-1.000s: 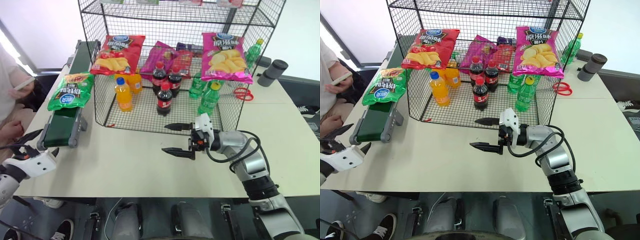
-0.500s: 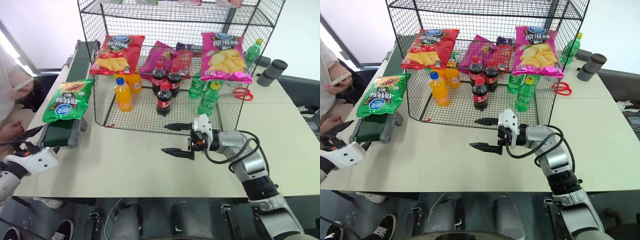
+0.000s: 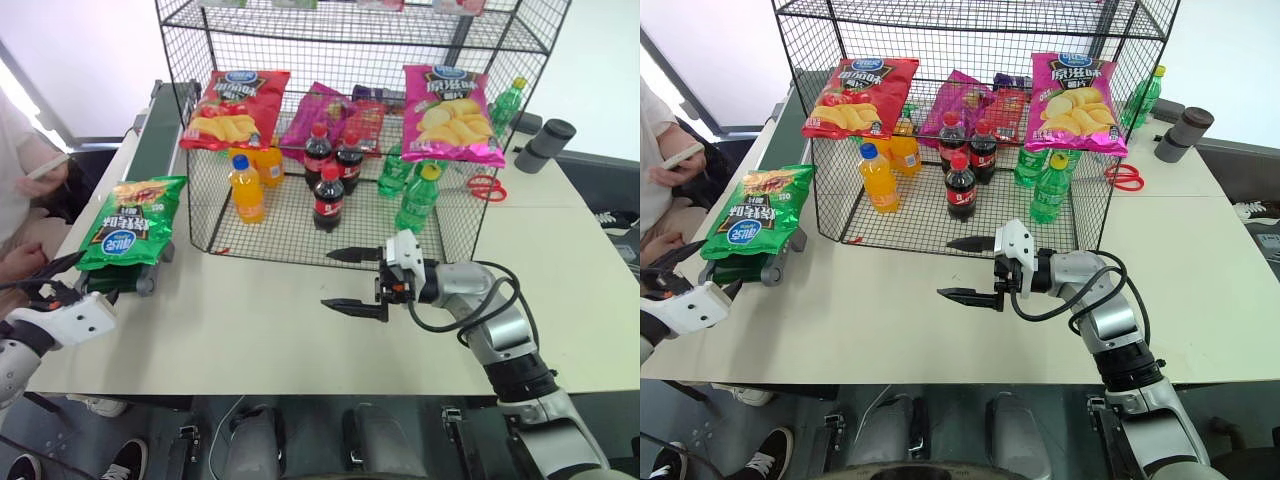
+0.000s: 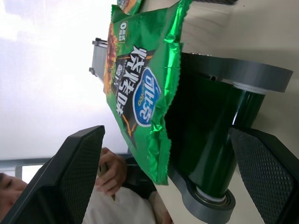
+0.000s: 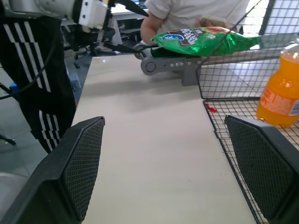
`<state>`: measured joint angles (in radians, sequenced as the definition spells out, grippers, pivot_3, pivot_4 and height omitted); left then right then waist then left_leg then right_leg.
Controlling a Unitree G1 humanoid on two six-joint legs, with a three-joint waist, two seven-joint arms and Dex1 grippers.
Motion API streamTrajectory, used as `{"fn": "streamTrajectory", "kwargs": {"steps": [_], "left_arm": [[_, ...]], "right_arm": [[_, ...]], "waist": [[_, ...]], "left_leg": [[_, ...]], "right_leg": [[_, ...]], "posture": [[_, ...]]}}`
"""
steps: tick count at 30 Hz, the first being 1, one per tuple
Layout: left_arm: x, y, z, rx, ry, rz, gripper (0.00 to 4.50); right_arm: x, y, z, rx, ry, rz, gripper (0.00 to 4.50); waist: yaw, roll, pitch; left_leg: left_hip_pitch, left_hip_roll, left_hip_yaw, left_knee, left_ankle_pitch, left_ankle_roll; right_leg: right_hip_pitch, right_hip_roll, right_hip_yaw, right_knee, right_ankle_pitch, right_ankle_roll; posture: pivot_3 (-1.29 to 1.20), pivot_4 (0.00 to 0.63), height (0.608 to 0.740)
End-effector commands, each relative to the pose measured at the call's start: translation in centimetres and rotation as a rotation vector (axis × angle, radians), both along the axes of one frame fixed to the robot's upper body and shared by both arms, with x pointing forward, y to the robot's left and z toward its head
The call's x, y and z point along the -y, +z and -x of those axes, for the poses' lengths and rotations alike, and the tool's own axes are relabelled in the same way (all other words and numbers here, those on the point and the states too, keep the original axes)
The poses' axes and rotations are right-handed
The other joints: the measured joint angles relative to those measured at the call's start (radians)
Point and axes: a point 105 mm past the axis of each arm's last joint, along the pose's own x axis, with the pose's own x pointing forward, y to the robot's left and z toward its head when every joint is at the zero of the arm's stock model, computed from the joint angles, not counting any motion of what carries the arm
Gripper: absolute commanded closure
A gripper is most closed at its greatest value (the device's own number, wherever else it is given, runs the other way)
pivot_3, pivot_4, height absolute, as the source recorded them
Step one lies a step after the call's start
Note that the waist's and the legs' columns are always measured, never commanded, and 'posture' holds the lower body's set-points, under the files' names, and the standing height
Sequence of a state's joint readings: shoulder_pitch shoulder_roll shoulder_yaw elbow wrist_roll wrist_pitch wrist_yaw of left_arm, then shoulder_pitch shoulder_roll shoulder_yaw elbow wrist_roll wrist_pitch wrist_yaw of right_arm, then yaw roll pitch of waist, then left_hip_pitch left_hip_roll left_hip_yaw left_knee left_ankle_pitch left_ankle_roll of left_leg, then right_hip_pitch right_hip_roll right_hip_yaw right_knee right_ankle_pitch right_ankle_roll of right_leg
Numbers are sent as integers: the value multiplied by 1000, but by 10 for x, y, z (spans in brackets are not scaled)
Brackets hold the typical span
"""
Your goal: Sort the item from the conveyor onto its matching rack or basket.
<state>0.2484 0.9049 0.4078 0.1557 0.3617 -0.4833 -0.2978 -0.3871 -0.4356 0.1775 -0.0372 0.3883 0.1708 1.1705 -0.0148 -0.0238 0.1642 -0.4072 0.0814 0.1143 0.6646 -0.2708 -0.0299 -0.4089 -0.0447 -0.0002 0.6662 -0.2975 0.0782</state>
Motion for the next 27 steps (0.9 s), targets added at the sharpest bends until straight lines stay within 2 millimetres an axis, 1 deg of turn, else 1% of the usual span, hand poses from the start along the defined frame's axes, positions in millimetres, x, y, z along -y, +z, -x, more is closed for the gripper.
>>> {"fn": "streamTrajectory", "kwargs": {"steps": [1,8,14,21,23,24,27], "left_arm": [[1,9,-4,20,-12,-15,0],[2,11,-10,21,-20,-18,0],[2,9,-11,16,-22,-17,0],[6,9,-15,16,-36,-7,0],[8,9,-15,11,-48,-1,544],[8,8,-15,11,-50,0,854],[8,8,-15,9,-49,1,2356]], "right_arm": [[-2,11,7,19,34,-27,200],[-3,11,6,22,26,-25,200],[-1,12,2,36,8,-19,200],[0,11,1,45,-2,-12,200],[1,11,0,48,-7,-9,0],[1,11,0,51,-8,-7,0],[1,11,-1,53,-10,-6,0]], "waist": [[0,0,0],[0,0,0],[-1,0,0],[0,0,0],[1,0,0],[0,0,0],[0,0,0]], "left_leg": [[0,0,0,0,0,0],[0,0,0,0,0,0],[0,0,0,0,0,0],[0,-1,0,0,0,0],[0,-1,0,0,0,0],[0,-1,0,0,0,0],[0,-1,0,0,0,0]], "right_leg": [[0,0,0,0,0,0],[0,0,0,0,0,0],[0,0,0,0,0,0],[0,0,0,0,0,0],[0,0,0,0,0,0],[0,0,0,0,0,0],[0,0,0,0,0,0]], "posture": [[0,150,740],[0,150,740],[0,150,740],[0,150,740],[0,150,740],[0,150,740],[0,150,740]]}}
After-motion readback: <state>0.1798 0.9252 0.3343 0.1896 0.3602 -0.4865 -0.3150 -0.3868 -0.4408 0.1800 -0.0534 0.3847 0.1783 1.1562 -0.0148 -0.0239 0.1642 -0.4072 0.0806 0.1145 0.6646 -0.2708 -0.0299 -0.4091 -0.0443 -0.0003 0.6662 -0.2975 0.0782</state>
